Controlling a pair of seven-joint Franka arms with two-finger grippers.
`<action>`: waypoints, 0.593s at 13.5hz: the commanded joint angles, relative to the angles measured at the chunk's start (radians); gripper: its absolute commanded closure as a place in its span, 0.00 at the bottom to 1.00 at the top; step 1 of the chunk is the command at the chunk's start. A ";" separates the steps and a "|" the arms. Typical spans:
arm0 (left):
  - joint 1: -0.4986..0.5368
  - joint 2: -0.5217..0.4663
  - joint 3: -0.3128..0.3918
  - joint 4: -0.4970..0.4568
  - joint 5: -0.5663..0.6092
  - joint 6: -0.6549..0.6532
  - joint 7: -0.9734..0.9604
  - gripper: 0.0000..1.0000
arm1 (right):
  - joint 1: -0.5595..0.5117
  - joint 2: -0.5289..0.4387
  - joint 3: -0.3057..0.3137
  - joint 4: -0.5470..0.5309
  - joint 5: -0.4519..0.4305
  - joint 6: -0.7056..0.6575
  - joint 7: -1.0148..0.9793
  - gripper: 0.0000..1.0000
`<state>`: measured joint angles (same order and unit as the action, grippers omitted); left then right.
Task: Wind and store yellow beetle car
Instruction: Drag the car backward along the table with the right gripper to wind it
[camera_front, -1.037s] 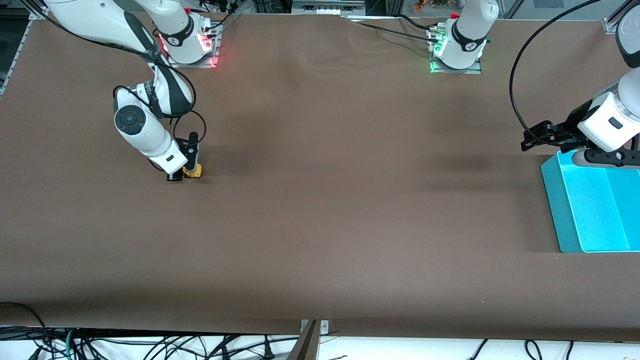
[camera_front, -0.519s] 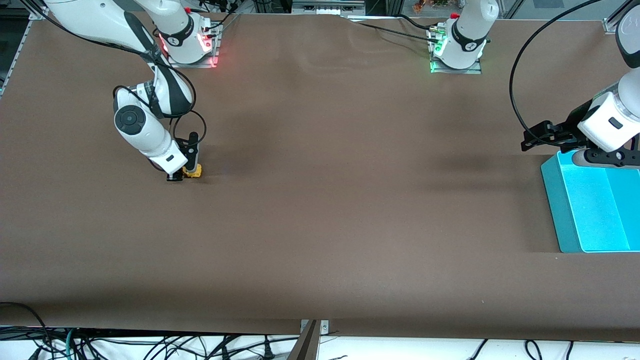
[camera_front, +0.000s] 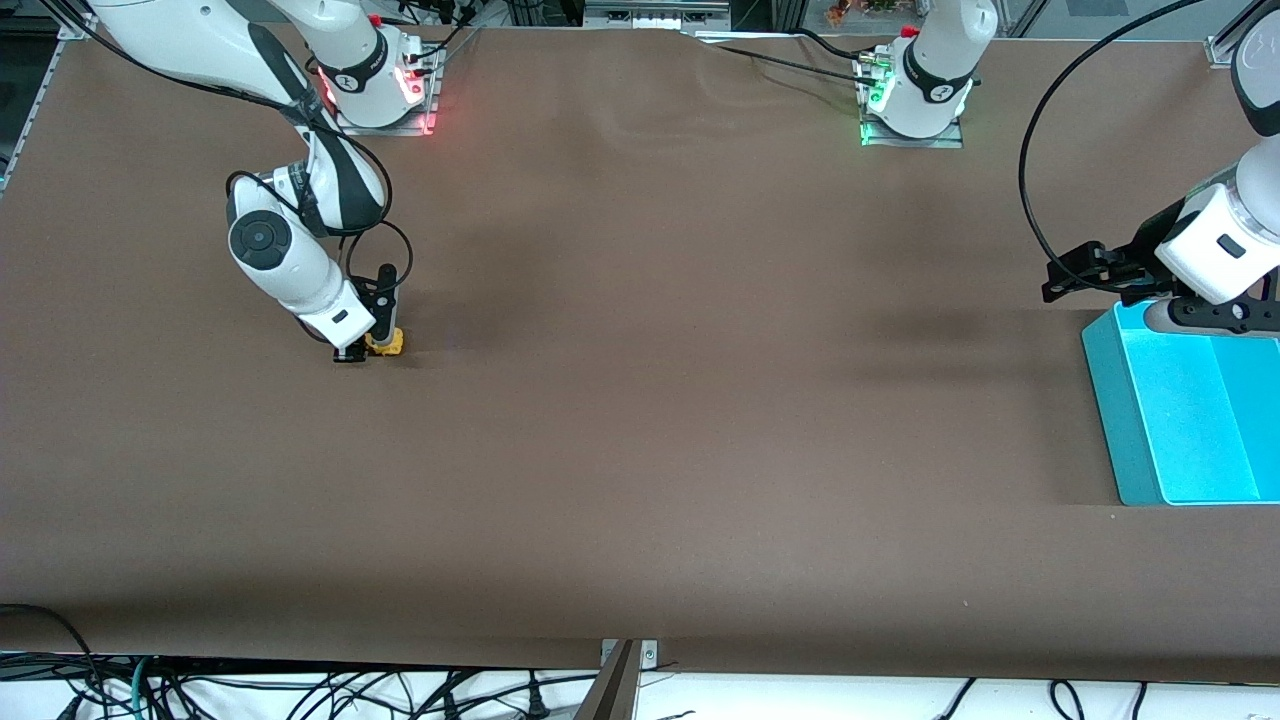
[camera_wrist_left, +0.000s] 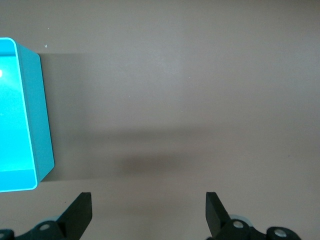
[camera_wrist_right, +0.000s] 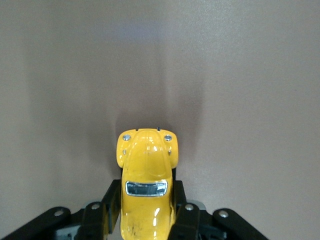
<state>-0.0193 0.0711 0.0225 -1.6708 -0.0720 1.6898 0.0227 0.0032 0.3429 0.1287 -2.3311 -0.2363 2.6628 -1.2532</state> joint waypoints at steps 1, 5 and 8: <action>-0.004 0.004 -0.001 0.017 0.031 -0.001 0.014 0.00 | -0.011 0.065 -0.139 -0.048 -0.021 0.002 -0.161 0.79; -0.004 0.004 -0.001 0.017 0.031 -0.002 0.014 0.00 | -0.012 0.065 -0.146 -0.048 -0.021 0.002 -0.163 0.79; -0.004 0.006 -0.001 0.017 0.031 -0.002 0.014 0.00 | -0.015 0.065 -0.153 -0.048 -0.021 0.002 -0.170 0.79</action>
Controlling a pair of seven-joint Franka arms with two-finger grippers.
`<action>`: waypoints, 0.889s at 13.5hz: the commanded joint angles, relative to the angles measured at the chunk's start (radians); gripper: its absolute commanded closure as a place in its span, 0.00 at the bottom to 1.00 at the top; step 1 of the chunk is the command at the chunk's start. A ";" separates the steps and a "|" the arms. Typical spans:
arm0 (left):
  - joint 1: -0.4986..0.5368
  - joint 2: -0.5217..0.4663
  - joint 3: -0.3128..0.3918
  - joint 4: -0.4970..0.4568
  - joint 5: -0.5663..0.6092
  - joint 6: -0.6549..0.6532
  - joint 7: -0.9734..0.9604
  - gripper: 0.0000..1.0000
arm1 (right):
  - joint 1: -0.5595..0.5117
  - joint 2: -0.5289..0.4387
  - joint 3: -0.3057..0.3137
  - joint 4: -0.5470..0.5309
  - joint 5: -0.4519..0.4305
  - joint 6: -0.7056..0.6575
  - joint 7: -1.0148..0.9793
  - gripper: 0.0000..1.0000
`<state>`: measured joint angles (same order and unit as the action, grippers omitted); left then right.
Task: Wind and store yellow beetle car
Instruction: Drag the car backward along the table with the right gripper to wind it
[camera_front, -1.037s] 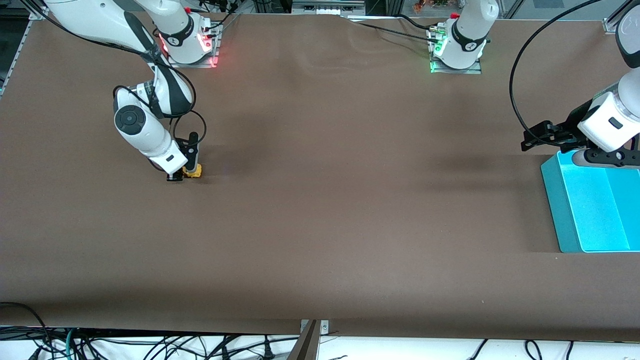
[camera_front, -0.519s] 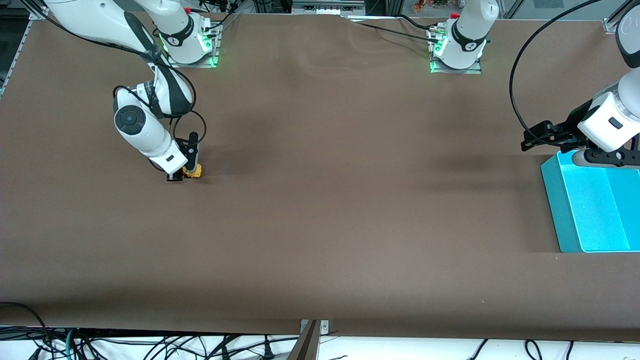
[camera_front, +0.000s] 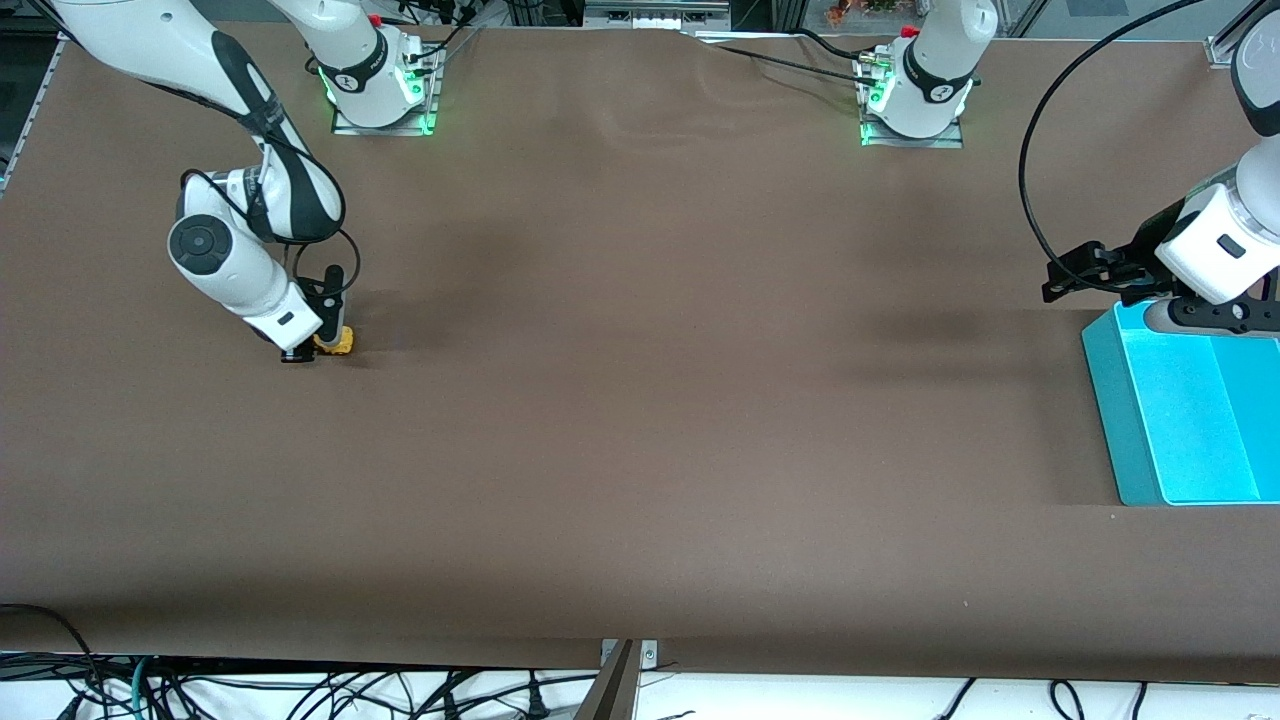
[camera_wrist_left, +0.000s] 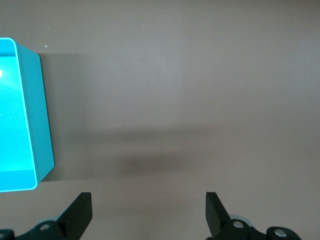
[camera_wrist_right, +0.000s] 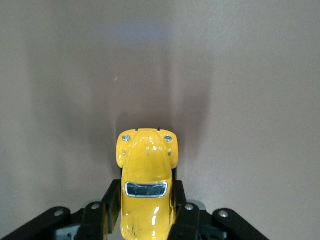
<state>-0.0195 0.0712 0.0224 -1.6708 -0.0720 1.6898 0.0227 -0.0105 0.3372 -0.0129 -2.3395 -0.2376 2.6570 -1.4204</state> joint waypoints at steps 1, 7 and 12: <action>-0.004 0.004 -0.001 0.017 0.031 -0.001 0.014 0.00 | -0.002 0.069 -0.012 -0.040 -0.020 0.007 -0.005 0.79; -0.004 0.004 -0.001 0.017 0.031 -0.002 0.014 0.00 | -0.005 0.048 -0.024 -0.038 -0.020 -0.017 -0.018 0.78; -0.004 0.004 -0.001 0.016 0.031 -0.002 0.014 0.00 | -0.005 0.048 -0.024 -0.038 -0.020 -0.017 -0.015 0.19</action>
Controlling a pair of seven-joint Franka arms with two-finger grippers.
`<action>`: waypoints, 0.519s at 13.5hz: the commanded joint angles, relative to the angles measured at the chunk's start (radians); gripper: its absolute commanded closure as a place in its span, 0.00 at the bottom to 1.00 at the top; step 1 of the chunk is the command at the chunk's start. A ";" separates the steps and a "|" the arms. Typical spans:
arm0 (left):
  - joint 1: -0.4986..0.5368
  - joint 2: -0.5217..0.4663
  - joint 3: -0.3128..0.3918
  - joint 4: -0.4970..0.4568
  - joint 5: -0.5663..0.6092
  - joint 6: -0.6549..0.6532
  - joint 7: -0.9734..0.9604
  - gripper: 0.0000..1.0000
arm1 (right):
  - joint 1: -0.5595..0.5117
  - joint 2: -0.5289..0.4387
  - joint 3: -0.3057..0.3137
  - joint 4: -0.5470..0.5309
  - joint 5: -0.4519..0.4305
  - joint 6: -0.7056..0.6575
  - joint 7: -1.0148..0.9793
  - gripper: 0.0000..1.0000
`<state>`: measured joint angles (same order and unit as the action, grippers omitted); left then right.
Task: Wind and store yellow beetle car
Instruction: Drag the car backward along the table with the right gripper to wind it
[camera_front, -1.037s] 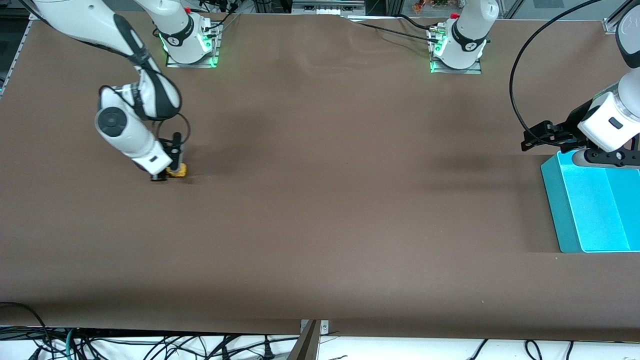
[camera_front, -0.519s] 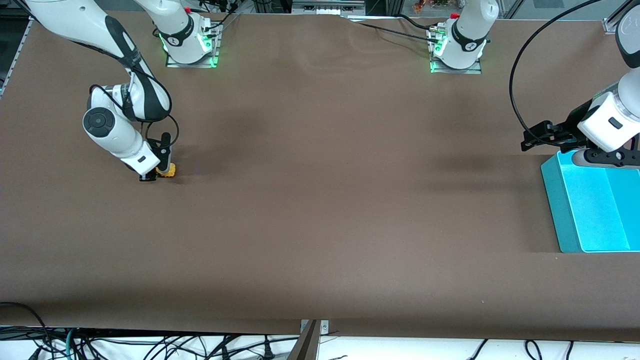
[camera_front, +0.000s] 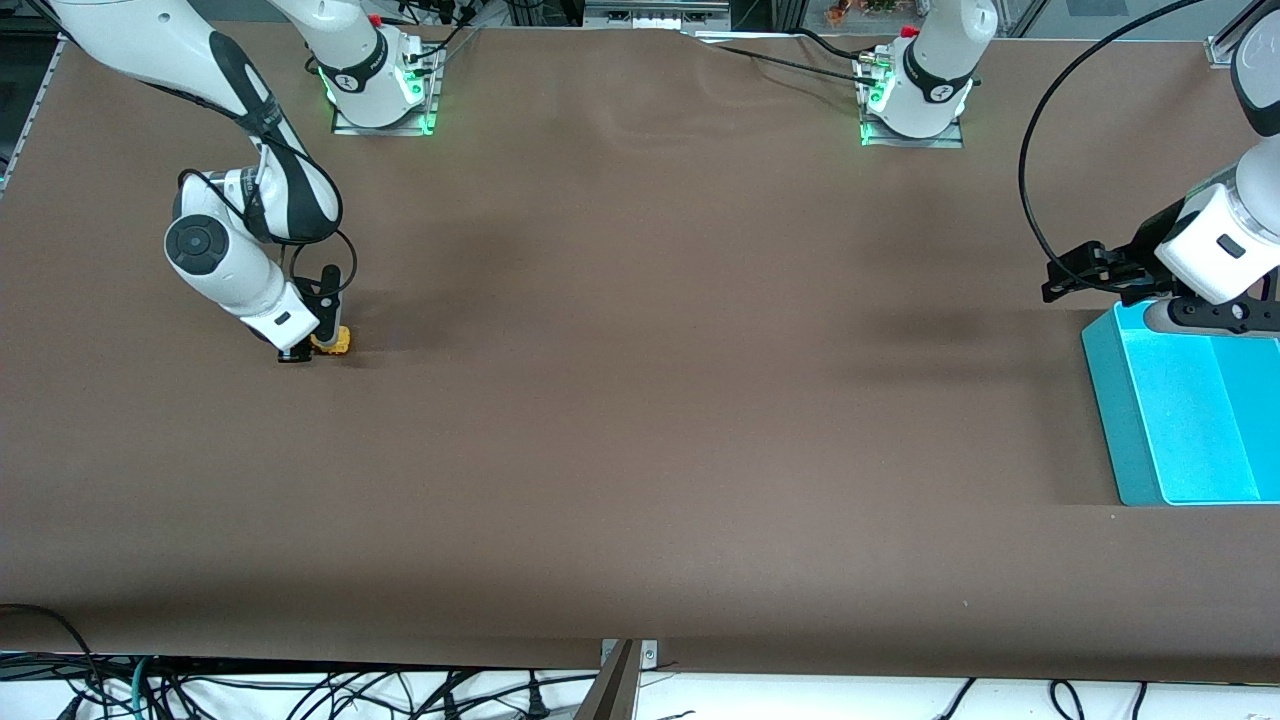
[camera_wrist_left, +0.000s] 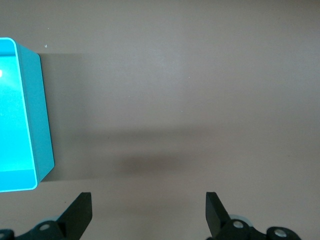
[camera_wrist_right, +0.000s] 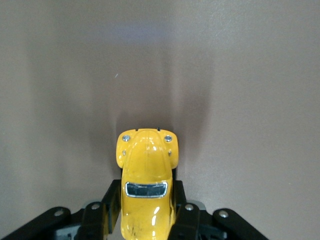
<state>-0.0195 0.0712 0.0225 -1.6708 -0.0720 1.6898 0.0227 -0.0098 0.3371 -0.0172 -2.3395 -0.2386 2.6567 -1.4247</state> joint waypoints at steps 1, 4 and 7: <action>-0.004 0.004 -0.001 0.017 0.031 -0.002 0.014 0.00 | -0.006 0.039 -0.020 -0.034 -0.019 -0.018 -0.007 0.00; -0.004 0.005 -0.001 0.017 0.031 -0.002 0.014 0.00 | -0.006 -0.009 -0.004 0.029 -0.014 -0.119 0.001 0.00; -0.004 0.004 -0.001 0.017 0.031 -0.002 0.014 0.00 | -0.006 -0.039 0.028 0.136 -0.011 -0.337 0.004 0.00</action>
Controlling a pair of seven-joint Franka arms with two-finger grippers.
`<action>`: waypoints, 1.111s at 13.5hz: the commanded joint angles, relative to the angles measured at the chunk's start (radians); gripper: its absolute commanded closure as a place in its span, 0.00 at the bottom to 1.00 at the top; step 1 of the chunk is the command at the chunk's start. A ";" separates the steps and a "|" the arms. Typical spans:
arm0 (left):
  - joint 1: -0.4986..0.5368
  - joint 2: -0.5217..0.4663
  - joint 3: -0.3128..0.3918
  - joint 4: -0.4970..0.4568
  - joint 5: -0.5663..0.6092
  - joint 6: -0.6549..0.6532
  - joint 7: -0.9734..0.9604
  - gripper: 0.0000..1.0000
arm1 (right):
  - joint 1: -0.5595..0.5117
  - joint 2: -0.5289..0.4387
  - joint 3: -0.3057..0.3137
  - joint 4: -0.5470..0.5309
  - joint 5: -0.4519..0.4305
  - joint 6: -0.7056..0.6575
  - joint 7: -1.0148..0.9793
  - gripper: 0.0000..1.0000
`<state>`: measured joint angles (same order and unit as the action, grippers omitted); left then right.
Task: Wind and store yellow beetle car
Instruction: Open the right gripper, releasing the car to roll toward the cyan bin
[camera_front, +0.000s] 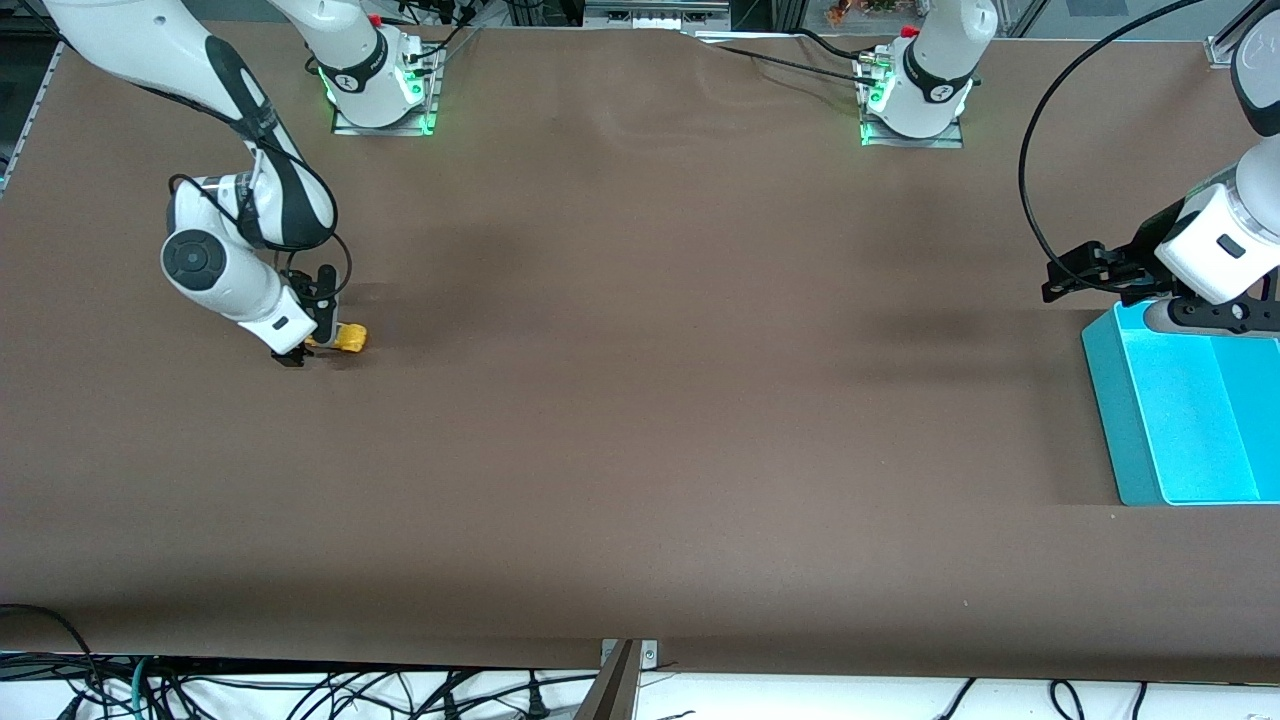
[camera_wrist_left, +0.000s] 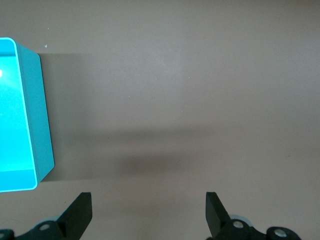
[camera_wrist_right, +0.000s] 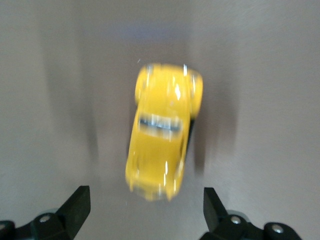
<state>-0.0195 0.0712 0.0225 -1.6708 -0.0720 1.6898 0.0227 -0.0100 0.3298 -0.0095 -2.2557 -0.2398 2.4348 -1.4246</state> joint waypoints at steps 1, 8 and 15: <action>-0.004 0.005 -0.001 0.017 0.029 -0.002 0.014 0.00 | -0.005 -0.032 0.022 0.060 -0.004 -0.123 0.004 0.00; 0.001 0.005 -0.001 0.017 0.029 -0.001 0.016 0.00 | -0.005 -0.032 0.051 0.224 0.034 -0.248 0.050 0.00; 0.004 0.044 -0.001 0.042 0.028 -0.001 0.060 0.00 | -0.005 -0.022 0.128 0.403 0.037 -0.359 0.271 0.00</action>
<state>-0.0184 0.0819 0.0240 -1.6682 -0.0720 1.6921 0.0345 -0.0085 0.2954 0.0950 -1.8953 -0.2183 2.0872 -1.1810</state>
